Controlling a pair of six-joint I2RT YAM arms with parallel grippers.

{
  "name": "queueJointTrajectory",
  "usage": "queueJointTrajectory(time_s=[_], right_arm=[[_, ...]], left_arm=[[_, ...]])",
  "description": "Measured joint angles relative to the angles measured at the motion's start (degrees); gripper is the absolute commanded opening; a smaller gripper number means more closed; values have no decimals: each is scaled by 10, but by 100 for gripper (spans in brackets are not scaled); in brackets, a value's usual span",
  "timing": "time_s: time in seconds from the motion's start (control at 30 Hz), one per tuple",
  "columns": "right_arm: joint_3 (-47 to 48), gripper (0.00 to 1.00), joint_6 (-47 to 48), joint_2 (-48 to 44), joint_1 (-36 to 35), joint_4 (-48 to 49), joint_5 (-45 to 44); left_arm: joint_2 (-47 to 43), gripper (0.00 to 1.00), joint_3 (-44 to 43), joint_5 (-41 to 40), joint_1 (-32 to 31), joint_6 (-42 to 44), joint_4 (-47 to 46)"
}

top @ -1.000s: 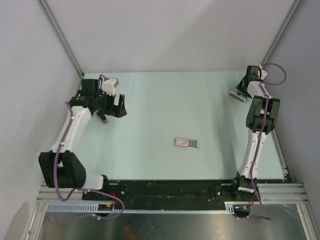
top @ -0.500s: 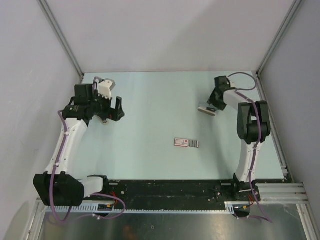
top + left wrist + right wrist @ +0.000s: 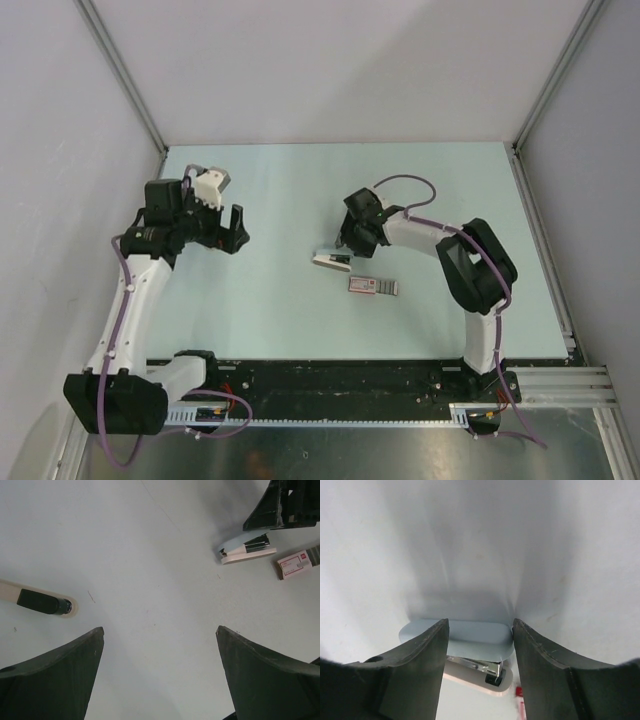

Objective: Unload the staples from the stapler

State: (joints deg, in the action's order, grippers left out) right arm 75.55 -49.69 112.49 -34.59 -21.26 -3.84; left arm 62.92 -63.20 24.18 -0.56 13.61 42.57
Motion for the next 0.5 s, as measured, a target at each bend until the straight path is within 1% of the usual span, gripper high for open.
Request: queueJointTrajectory(time_s=[0.13, 0.2, 0.27, 0.37, 0.43, 0.5], right_arm=[[-5, 66, -29, 0, -23, 16, 23], [-7, 67, -32, -2, -25, 21, 37], [-8, 67, -22, -3, -22, 24, 51], [-19, 67, 19, -9, -11, 34, 72], [-31, 67, 55, -17, -6, 41, 82], [-41, 66, 100, -26, 0, 46, 93]], left_arm=[[-5, 99, 4, 5, -6, 6, 0], [-2, 99, 7, 2, -22, 11, 0], [7, 100, 9, -5, -57, 19, 0], [30, 99, 10, -10, -118, 28, 0], [48, 99, 10, -9, -138, 30, 0], [69, 99, 10, -9, -146, 30, 0]])
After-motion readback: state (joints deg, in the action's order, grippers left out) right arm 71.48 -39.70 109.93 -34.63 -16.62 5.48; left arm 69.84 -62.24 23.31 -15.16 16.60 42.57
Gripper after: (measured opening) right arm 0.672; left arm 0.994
